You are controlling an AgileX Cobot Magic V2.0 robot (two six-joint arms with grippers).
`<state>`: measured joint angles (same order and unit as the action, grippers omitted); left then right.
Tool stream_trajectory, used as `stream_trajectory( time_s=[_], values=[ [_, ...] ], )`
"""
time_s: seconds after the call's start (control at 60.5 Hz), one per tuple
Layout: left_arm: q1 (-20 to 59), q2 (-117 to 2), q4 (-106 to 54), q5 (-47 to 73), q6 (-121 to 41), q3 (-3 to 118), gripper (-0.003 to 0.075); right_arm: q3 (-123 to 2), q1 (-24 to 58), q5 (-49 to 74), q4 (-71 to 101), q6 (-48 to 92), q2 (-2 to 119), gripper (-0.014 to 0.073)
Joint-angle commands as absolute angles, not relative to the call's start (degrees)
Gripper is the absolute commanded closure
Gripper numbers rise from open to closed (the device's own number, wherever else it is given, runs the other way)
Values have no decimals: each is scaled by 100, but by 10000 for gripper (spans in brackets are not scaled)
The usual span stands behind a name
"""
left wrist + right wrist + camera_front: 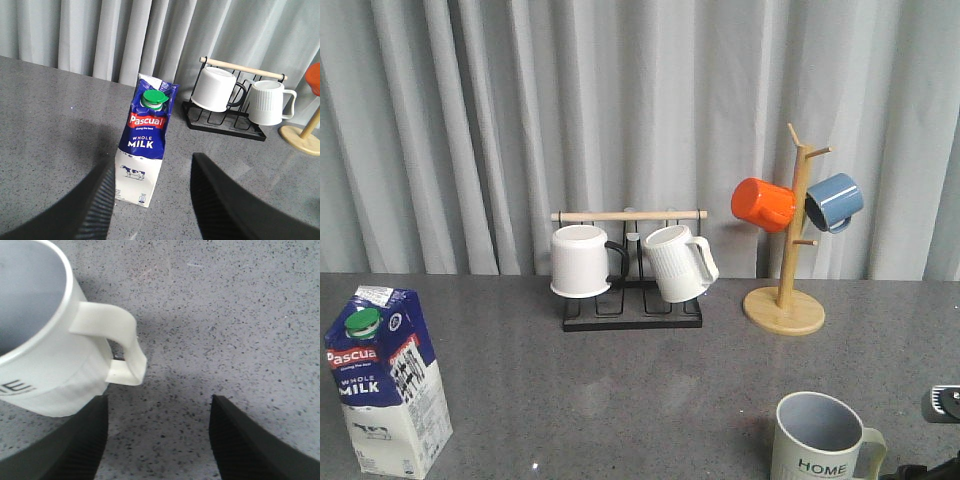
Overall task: Place milk next to cup
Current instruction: 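Move the right gripper down to the white HOME mug's handle, then close the right gripper on the white mug's handle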
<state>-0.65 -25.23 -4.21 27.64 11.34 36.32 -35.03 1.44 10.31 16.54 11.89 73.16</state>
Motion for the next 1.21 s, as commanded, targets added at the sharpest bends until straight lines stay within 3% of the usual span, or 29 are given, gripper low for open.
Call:
stream_trajectory(
  time_s=[0.0,0.694,1.008,1.107,1.19],
  values=[
    [-46,-2602,-443,2371,1139,3807,374,-3673,310,652,1674,1261,7204,160],
    [-46,-2602,-442,2433,1139,3807,374,-3673,407,253,1528,1253,7458,185],
    [-46,-2602,-442,2458,1139,3807,374,-4367,407,51,1389,1385,8386,190],
    [-46,-2602,-442,2458,1139,3807,374,-4534,407,-137,1279,1492,8778,231],
    [-46,-2602,-442,2458,1139,3807,374,-4540,420,-570,1251,1572,9005,332]
  ],
)
